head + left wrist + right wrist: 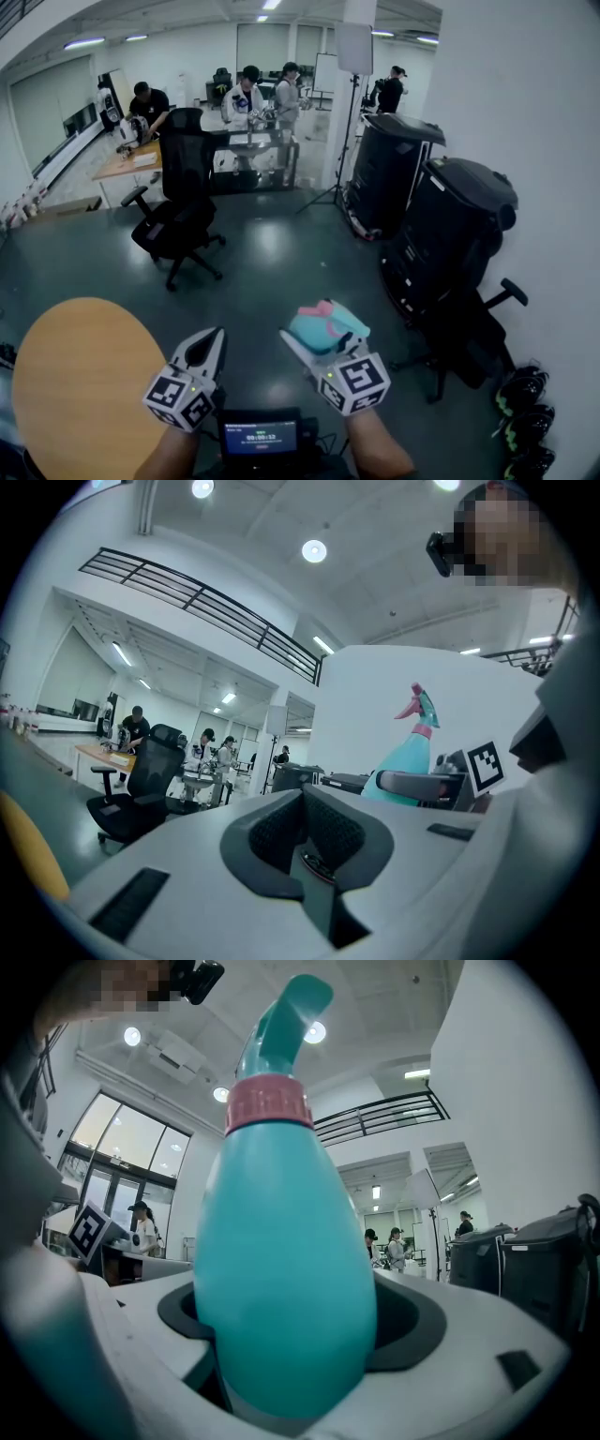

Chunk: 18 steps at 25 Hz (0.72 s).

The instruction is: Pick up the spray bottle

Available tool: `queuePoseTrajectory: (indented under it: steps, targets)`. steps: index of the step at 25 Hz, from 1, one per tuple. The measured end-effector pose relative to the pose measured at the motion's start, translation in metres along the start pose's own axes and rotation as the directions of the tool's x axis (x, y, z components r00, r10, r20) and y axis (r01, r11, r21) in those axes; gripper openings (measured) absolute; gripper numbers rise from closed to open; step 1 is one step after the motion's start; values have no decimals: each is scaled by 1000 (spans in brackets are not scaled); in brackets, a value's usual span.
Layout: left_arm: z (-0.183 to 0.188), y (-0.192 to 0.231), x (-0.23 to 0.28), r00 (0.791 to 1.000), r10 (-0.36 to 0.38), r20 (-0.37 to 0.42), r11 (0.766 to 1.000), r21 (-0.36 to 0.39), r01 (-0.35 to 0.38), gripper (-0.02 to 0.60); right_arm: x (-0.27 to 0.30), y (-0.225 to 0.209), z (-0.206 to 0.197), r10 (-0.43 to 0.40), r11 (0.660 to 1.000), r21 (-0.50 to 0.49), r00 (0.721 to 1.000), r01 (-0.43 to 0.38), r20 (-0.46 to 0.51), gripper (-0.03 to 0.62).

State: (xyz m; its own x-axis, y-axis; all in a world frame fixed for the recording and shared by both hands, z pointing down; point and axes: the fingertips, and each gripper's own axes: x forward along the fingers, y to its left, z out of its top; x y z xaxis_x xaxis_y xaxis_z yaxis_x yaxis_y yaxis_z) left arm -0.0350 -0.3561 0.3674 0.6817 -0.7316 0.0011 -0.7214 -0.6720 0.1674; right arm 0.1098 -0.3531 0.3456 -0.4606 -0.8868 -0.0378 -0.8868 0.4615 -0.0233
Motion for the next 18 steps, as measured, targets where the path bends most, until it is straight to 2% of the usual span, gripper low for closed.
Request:
queuePoseTrajectory:
  steps: [11, 18]
  targets:
    - [3, 4, -1, 1000, -8, 6, 1000, 16, 8, -3, -2, 1, 2, -26, 1000, -17, 1000, 26, -9, 440]
    - [2, 4, -8, 1000, 15, -1, 1000, 7, -15, -3, -5, 6, 1, -27, 999, -21, 999, 26, -20, 440]
